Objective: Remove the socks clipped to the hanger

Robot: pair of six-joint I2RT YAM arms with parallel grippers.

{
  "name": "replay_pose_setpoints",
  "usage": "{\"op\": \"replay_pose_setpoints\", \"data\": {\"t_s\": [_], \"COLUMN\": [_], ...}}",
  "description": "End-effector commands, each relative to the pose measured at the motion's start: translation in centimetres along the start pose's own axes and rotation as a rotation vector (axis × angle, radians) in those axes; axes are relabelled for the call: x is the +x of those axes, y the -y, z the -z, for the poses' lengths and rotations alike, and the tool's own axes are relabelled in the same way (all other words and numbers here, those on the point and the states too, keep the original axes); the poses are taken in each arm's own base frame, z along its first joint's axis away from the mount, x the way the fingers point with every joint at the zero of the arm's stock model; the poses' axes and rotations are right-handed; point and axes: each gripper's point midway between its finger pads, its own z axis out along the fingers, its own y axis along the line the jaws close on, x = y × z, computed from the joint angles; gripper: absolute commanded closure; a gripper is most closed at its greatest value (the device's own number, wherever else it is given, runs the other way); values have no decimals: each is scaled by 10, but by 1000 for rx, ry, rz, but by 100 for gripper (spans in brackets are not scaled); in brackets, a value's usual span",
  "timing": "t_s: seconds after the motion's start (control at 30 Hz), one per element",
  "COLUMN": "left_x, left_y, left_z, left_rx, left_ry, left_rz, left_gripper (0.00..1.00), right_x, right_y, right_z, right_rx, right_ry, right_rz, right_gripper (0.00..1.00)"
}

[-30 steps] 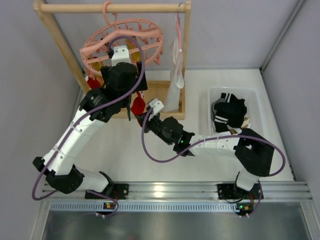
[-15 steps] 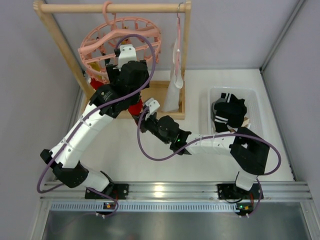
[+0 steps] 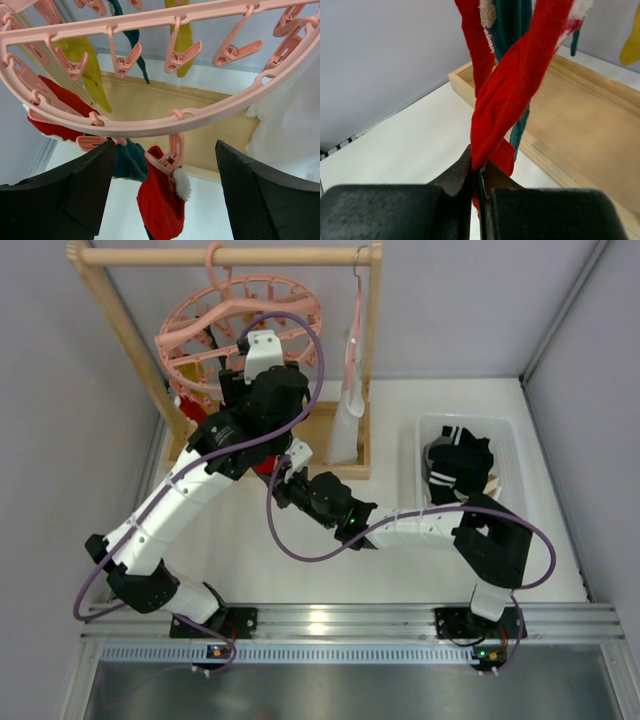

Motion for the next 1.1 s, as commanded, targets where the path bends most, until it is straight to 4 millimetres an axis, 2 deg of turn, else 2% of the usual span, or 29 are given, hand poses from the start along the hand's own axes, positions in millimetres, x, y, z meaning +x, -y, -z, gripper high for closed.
{"op": "replay_pose_setpoints", "data": {"t_s": [0.0, 0.13, 0.27, 0.33, 0.57, 0.63, 0.67, 0.83, 0.9, 0.97, 1.07], "left_x": [-7, -1, -2, -2, 4, 5, 5, 8, 7, 8, 10], "left_y": [-4, -2, -9, -12, -15, -15, -17, -19, -18, -18, -14], "left_z": [-1, -5, -4, -5, -13, -15, -17, -21, -22, -22, -19], "left_rx": [-37, -48, -80, -99, -125, -130, -136, -138, -136, -130, -89], "left_ry": [17, 9, 16, 21, 6, 4, 2, -8, -9, -11, -24], "left_rz": [-8, -23, -31, -47, -72, -77, -81, -81, -79, -77, -57], "left_gripper": [17, 18, 20, 24, 27, 31, 36, 41, 46, 46, 39], "right_x": [-27, -27, -28, -30, -29, -27, -27, -26, -25, -24, -19], "right_y": [-24, -26, -31, -35, -43, -44, -45, -48, -49, -50, -48], "right_z": [-4, -6, -7, -6, -6, -7, -7, -6, -7, -7, -8], "right_rx": [-55, -53, -65, -71, -87, -88, -91, -98, -101, -104, -92], "right_ry": [64, 61, 61, 65, 61, 56, 56, 54, 51, 48, 37], "right_rz": [-8, -3, 7, 13, 29, 30, 31, 35, 37, 44, 49], "right_gripper": [100, 100, 100, 100, 100, 100, 100, 100, 100, 100, 100]}}
